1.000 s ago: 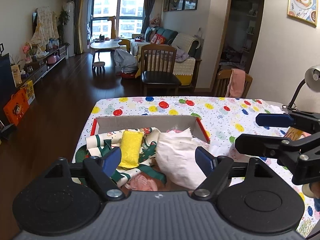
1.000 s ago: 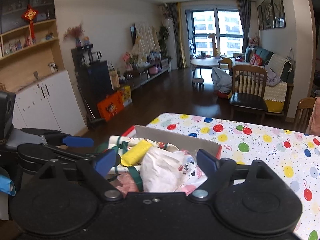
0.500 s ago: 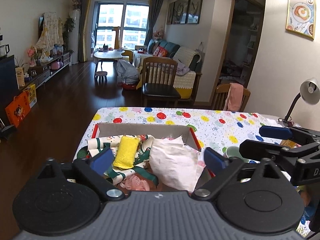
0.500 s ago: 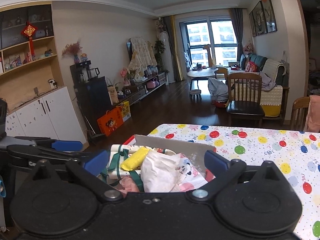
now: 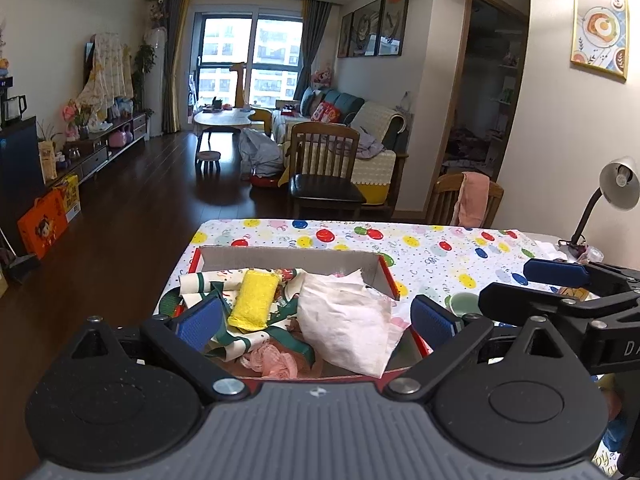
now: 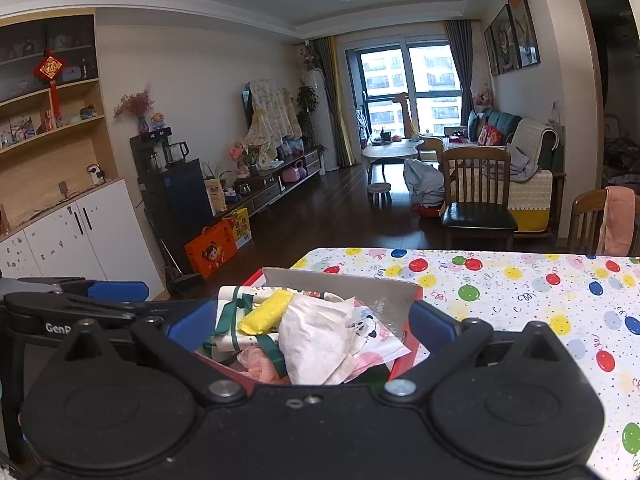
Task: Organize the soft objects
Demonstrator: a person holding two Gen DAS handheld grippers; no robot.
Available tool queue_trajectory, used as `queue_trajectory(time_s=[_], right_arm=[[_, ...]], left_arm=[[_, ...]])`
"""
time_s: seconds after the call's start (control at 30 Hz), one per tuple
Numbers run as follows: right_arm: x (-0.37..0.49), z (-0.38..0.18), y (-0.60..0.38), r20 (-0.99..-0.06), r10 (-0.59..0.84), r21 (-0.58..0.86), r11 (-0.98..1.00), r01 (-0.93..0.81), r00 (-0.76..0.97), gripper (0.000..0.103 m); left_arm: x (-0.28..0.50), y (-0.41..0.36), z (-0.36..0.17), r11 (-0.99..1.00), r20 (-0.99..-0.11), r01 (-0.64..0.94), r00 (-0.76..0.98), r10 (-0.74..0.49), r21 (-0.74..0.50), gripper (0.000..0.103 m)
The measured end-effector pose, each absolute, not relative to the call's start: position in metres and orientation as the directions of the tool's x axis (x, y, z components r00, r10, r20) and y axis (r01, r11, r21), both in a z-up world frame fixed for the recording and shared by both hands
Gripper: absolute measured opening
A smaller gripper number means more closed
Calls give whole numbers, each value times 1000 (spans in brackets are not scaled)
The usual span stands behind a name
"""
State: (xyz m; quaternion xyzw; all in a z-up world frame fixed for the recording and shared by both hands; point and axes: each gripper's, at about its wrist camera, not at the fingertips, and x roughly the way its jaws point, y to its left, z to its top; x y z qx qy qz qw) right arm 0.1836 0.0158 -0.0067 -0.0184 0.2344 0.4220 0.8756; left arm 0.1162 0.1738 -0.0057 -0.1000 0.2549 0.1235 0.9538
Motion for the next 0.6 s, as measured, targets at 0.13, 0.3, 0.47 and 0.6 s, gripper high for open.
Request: queue_trajectory(time_s=[0.13, 0.3, 0.47, 0.6], right_arm=[[181, -6, 11, -416, 731, 175, 647, -742, 540, 103], [179, -5, 7, -412, 730, 181, 652, -736, 546, 103], [177, -4, 3, -408, 728, 183, 656, -732, 551, 103], [176, -5, -1, -406, 719, 178, 668, -722, 564, 103]], left_arm=[[112, 168, -5, 955, -495, -274, 849, 184, -116, 101], [108, 160, -3, 963, -474, -256, 860, 188, -83, 101], [103, 156, 0, 965, -462, -255, 864, 200, -59, 101], [100, 155, 2, 968, -453, -241, 873, 182, -75, 101]])
